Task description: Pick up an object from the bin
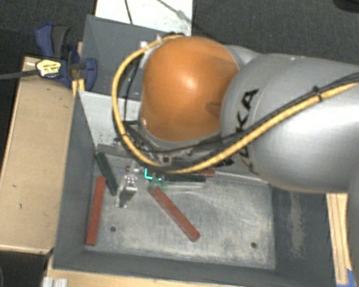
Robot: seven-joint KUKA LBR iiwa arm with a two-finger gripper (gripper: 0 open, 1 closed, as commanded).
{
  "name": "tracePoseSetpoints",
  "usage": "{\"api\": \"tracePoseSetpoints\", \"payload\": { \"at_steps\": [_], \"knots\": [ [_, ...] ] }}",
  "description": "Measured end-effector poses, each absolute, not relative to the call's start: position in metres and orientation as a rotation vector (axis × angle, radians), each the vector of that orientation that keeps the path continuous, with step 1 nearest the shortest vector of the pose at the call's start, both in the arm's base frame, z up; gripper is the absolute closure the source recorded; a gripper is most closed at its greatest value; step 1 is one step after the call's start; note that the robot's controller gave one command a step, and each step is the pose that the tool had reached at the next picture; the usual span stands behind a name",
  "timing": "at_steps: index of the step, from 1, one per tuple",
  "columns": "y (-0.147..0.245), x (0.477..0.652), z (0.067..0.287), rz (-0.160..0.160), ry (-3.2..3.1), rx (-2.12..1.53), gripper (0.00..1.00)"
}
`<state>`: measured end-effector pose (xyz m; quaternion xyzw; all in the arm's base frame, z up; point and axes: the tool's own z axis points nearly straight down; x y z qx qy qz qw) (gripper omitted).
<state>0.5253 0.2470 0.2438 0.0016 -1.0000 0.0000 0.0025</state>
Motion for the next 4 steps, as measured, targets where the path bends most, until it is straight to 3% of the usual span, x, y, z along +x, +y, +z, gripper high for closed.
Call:
{"api": "tracePoseSetpoints", "payload": {
  "at_steps": [1, 2, 3, 4],
  "knots": [
    [0.246, 0.527, 0.248, -0.003, -3.144, -0.003, 0.00],
    [0.246, 0.544, 0.199, -0.005, -3.128, 0.387, 0.00],
    [0.251, 0.564, 0.107, -0.002, -3.056, 0.760, 0.00],
    [0.252, 0.566, 0.094, -0.001, -3.028, 0.839, 0.00]
  ]
}}
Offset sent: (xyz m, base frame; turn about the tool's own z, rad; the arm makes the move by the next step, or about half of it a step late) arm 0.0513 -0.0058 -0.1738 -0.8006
